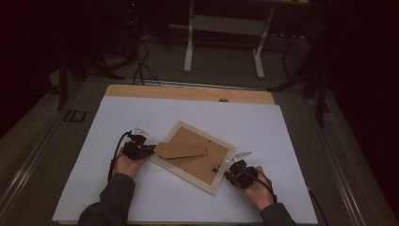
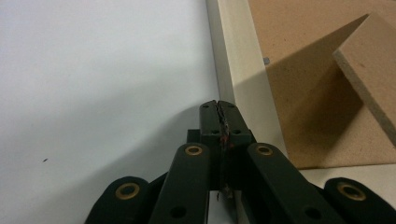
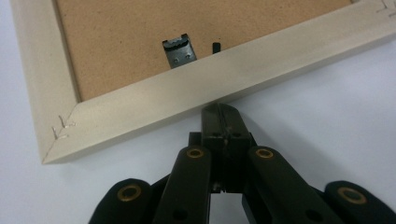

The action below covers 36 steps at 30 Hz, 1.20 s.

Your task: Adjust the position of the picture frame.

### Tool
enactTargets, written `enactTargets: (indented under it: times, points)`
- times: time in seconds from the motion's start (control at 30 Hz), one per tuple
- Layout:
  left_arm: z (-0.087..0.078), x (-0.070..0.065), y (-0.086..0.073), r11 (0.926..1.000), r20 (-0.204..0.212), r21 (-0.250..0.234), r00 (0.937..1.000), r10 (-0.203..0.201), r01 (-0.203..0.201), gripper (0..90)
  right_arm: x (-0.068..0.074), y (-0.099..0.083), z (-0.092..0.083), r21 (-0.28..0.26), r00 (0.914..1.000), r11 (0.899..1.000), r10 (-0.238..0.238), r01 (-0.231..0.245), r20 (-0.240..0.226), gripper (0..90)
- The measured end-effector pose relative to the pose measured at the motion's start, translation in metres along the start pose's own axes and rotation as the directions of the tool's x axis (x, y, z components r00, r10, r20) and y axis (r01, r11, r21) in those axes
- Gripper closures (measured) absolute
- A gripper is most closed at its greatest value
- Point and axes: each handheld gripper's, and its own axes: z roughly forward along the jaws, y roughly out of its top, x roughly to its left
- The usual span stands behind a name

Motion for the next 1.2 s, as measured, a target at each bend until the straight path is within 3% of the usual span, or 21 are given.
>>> enactTargets:
  times: [0.57,0.77,0.97,1.2]
  points:
    - [-0.007,0.004,-0.002,0.9997,-0.025,0.020,0.9996,-0.010,0.011,90.0,-0.011,0.018,0.011,-0.004,0.9991,0.999,0.038,-0.038,0.019,90.0]
    - [-0.009,0.008,-0.003,0.9991,-0.007,0.029,0.9995,-0.032,0.032,90.0,-0.015,0.025,0.015,-0.004,0.9987,0.999,0.047,-0.046,0.020,90.0]
    - [-0.011,0.008,-0.004,0.9992,-0.021,0.032,0.9995,-0.024,0.024,90.0,-0.020,0.031,0.018,-0.010,0.9984,0.998,0.054,-0.054,0.015,90.0]
    - [-0.014,0.008,-0.009,0.9982,-0.031,0.009,0.9978,-0.059,0.059,90.0,-0.026,0.040,0.023,-0.002,0.9988,0.999,0.041,-0.041,0.026,90.0]
